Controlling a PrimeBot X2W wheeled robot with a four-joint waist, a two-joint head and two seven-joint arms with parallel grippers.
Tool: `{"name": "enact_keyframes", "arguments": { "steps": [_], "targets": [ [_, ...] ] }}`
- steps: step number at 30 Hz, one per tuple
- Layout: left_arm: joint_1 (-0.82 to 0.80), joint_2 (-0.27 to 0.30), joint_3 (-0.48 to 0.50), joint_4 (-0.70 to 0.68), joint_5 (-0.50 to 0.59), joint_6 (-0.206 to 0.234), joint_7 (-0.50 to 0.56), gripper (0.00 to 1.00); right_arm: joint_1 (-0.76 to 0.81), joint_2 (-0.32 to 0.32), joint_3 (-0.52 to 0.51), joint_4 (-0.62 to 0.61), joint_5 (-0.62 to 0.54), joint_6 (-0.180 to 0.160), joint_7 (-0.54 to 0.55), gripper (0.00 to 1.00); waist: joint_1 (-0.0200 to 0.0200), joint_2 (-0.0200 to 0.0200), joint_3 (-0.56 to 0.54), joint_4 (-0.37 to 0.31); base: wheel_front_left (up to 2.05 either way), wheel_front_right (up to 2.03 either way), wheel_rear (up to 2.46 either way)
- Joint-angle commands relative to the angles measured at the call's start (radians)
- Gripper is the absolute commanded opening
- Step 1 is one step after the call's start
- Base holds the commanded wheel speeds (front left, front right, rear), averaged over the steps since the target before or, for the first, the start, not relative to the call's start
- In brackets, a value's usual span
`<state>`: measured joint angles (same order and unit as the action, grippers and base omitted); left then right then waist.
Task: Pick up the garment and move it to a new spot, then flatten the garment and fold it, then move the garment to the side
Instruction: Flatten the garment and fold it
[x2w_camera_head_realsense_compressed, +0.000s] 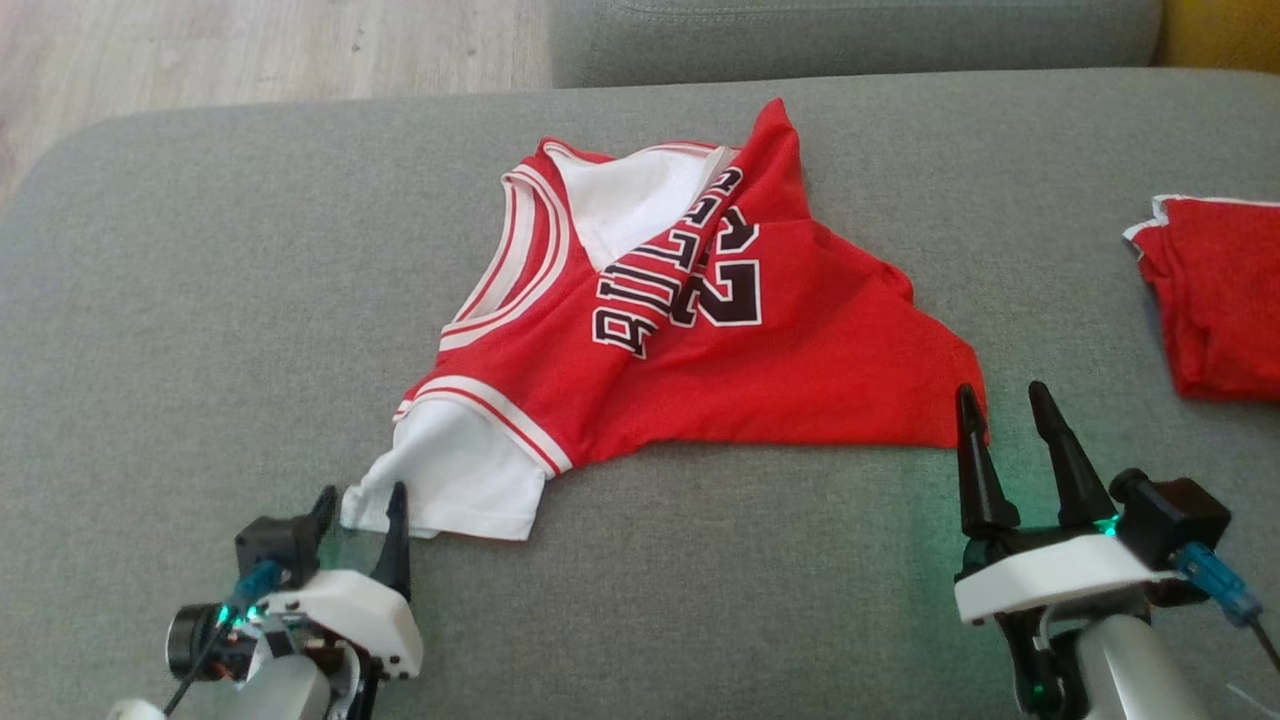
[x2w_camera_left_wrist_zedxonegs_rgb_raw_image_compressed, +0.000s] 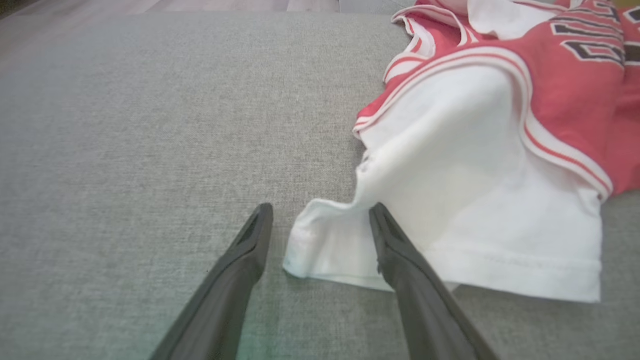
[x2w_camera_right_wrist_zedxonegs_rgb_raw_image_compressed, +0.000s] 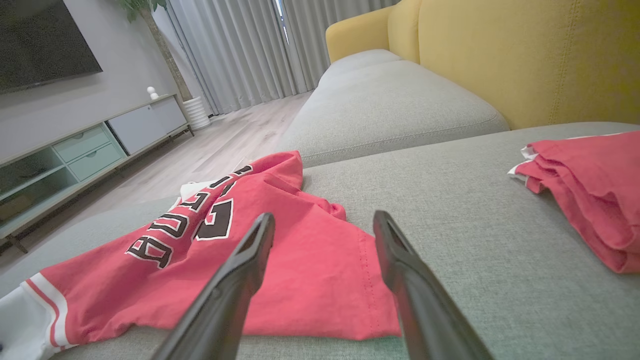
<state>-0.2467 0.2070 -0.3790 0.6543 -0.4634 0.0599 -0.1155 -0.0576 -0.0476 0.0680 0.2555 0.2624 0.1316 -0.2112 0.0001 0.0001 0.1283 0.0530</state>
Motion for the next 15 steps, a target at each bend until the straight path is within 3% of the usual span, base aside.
{"name": "enact_keyframes", "arguments": {
  "steps": [1, 7, 8, 9, 10, 11, 15],
  "targets": [
    [-0.055, 0.016, 0.027, -0.008, 0.007, -0.008, 0.005, 1.0, -0.048, -0.003, 0.027, -0.031, -0.002, -0.001, -0.01, 1.0, -0.0001, -0.0001, 0.005, -0.002, 0.0, 0.0, 0.0],
    [-0.076, 0.021, 0.009, 0.044, 0.005, -0.01, 0.071, 1.0, -0.059, -0.003, 0.026, -0.023, 0.002, -0.001, -0.016, 1.0, -0.0001, -0.0001, 0.017, -0.007, 0.0, 0.0, 0.0],
    [-0.077, 0.021, 0.009, 0.048, 0.003, -0.007, 0.078, 0.96, -0.06, -0.003, 0.025, -0.021, 0.003, -0.001, -0.018, 1.0, -0.0001, -0.0001, 0.017, -0.007, 0.0, 0.0, 0.0],
    [-0.078, 0.021, 0.009, 0.051, 0.001, -0.006, 0.083, 0.45, -0.06, -0.003, 0.023, -0.018, 0.003, -0.001, -0.019, 1.0, -0.0001, -0.0001, 0.016, -0.006, 0.0, 0.0, 0.0],
    [-0.078, 0.021, 0.009, 0.052, -0.001, -0.005, 0.085, 0.15, -0.06, -0.003, 0.022, -0.014, 0.004, -0.001, -0.019, 1.0, -0.0001, -0.0001, 0.014, -0.005, 0.0, 0.0, 0.0],
    [-0.077, 0.021, 0.01, 0.052, -0.003, -0.003, 0.084, 0.0, -0.059, -0.003, 0.02, -0.01, 0.003, -0.001, -0.02, 1.0, -0.0001, -0.0001, 0.01, -0.003, 0.0, 0.0, 0.0],
    [-0.069, 0.02, 0.021, 0.04, -0.014, 0.002, 0.062, 0.0, -0.056, -0.003, 0.015, 0.007, 0.0, -0.001, -0.018, 1.0, -0.0001, -0.0001, -0.006, 0.003, 0.0, 0.0, 0.0]
  ]
}}
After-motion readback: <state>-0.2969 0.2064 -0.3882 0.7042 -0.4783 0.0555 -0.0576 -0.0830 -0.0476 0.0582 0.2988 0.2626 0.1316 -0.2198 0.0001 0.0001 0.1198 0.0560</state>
